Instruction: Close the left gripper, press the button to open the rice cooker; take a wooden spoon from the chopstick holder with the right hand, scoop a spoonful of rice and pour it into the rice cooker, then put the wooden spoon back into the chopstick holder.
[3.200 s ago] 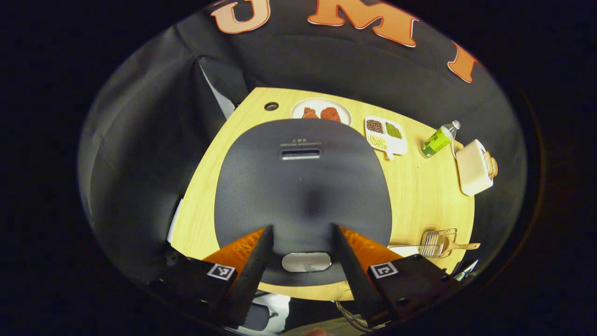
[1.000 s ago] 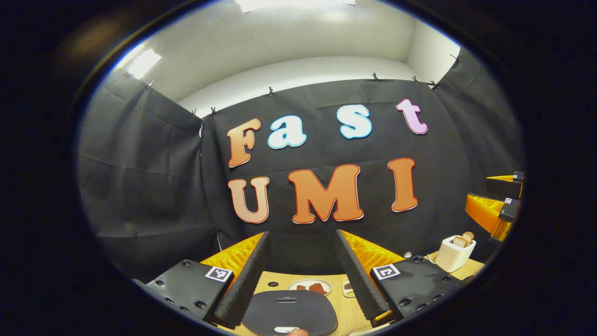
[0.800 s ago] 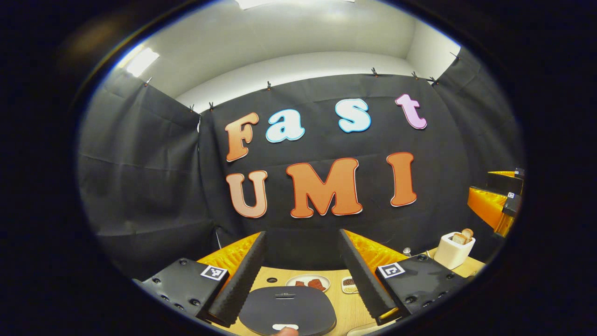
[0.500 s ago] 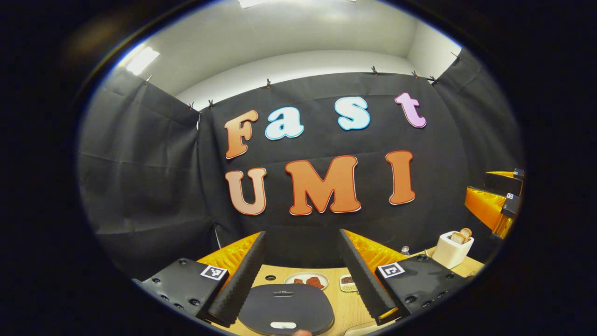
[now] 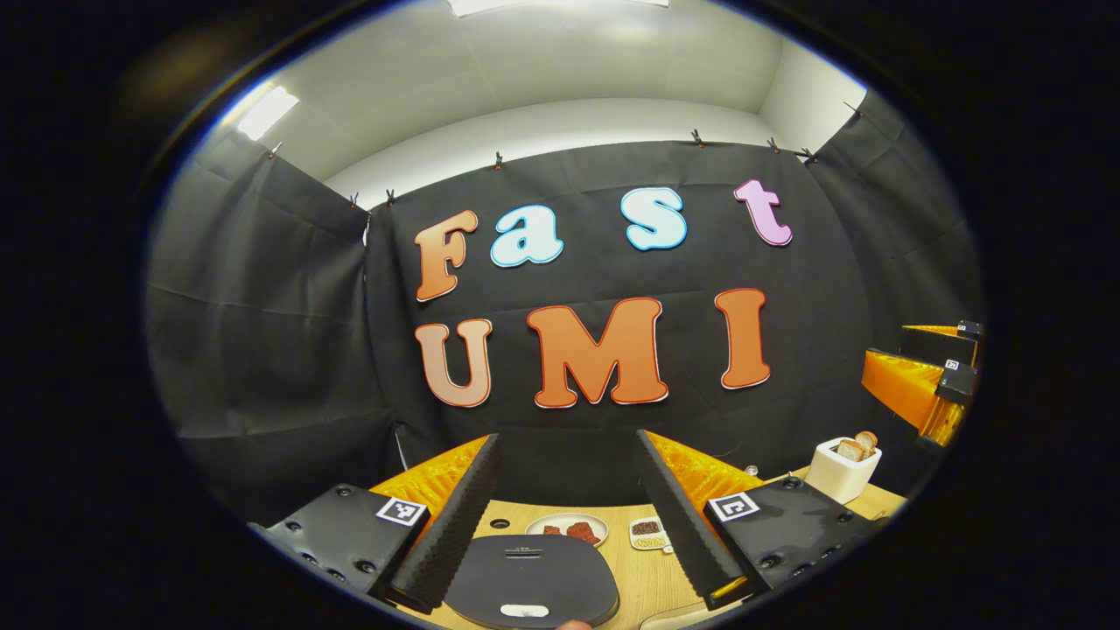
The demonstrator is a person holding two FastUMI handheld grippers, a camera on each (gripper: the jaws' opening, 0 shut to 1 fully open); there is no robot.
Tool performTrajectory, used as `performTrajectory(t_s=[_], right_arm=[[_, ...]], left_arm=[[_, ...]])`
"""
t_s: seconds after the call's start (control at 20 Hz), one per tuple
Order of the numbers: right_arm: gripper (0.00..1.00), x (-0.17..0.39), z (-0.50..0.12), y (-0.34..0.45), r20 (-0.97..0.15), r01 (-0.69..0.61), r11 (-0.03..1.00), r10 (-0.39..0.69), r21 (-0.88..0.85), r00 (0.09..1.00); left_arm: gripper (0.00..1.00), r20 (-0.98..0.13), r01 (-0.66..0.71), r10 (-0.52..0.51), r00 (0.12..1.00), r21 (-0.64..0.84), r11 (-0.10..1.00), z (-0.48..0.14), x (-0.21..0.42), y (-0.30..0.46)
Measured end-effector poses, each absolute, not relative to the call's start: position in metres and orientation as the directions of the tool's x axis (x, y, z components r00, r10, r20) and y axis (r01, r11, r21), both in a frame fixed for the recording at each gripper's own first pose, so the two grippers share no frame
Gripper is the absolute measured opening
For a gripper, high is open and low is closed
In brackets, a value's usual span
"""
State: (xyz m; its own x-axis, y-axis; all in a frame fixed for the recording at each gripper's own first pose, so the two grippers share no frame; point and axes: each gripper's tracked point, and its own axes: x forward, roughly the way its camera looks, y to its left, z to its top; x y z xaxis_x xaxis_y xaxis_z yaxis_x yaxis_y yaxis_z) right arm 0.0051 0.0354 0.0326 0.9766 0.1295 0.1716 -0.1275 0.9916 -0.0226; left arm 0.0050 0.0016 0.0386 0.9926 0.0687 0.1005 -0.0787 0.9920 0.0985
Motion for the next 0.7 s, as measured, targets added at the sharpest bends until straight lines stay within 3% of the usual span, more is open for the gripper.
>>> performTrajectory(t_s=[0.15, 0.2, 0.25, 0.3, 0.7], right_arm=[[0.96, 0.002, 0.034, 0.039, 0.179, -0.143, 0.990, 0.142, -0.005, 0.974], [0.96, 0.002, 0.030, 0.038, 0.169, -0.145, 0.989, 0.144, -0.006, 0.975], [1.00, 0.002, 0.028, 0.039, 0.167, -0.144, 0.990, 0.143, -0.008, 0.975], [0.96, 0.002, 0.029, 0.039, 0.166, -0.142, 0.990, 0.141, -0.009, 0.976], [0.96, 0.005, 0.031, 0.030, 0.157, -0.127, 0.991, 0.119, 0.041, 0.980]], left_arm=[[1.00, 0.079, -0.074, 0.067, 0.995, 0.093, 0.993, 0.032, 0.006, 0.001], [0.95, 0.074, -0.075, 0.069, 0.995, 0.084, 0.994, 0.031, 0.006, 0.003], [0.95, 0.070, -0.071, 0.066, 0.995, 0.070, 0.995, 0.031, 0.007, 0.002], [1.00, 0.068, -0.067, 0.064, 0.996, 0.056, 0.996, 0.030, 0.007, 0.002], [0.96, 0.031, -0.085, 0.085, 0.996, 0.020, 0.996, 0.020, 0.005, 0.012]])
